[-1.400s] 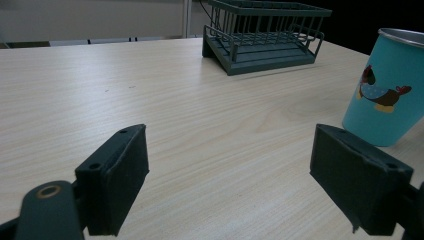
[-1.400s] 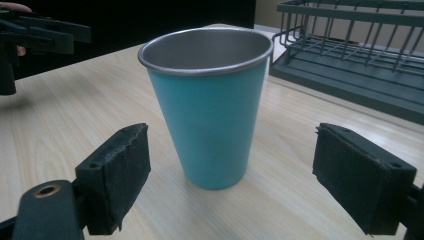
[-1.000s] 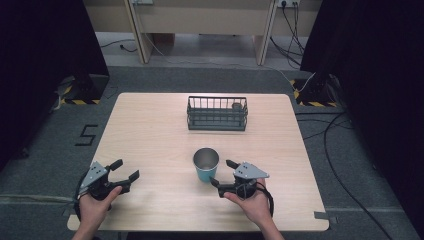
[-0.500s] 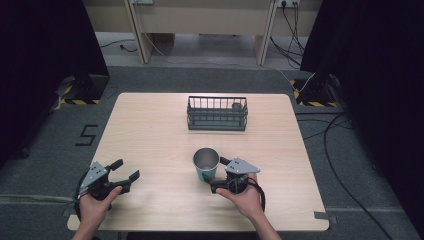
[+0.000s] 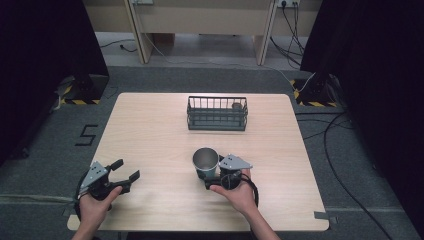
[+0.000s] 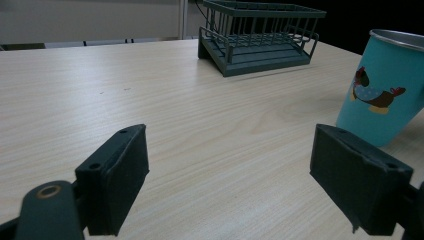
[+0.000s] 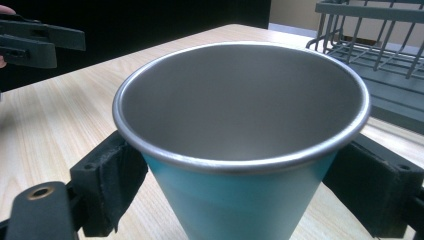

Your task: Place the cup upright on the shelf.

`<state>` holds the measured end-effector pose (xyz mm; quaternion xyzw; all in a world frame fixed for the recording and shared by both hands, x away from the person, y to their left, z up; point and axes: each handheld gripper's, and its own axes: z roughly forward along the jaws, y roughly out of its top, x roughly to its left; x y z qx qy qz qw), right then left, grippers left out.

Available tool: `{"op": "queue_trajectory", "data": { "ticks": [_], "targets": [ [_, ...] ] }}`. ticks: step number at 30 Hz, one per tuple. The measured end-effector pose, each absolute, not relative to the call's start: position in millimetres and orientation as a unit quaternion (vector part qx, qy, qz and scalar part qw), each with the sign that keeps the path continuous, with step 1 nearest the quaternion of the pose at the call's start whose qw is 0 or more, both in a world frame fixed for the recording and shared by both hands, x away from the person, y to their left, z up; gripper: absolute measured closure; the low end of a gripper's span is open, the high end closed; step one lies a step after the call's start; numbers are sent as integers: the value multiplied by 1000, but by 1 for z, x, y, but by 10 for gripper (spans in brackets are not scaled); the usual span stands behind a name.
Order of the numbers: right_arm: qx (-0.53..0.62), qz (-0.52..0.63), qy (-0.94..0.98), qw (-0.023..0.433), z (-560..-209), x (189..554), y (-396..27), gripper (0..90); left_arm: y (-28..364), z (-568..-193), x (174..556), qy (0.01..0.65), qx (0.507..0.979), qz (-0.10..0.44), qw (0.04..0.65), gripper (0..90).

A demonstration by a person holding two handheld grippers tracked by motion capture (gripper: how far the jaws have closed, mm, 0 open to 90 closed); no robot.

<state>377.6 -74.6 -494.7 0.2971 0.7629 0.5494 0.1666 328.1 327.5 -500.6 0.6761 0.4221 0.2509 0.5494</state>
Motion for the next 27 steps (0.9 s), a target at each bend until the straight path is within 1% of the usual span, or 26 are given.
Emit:
{"op": "queue_trajectory", "data": {
  "ticks": [16,23,27],
  "targets": [
    [284,549,767,173,-495,382,-69,153,327,-500,328,421,677,249,550,153],
    [285,558,760,173,-487,383,-71,155,327,-500,328,421,677,249,550,154],
    [285,562,754,185,-481,384,-73,155,327,-500,328,420,678,249,549,154]
  ]
}}
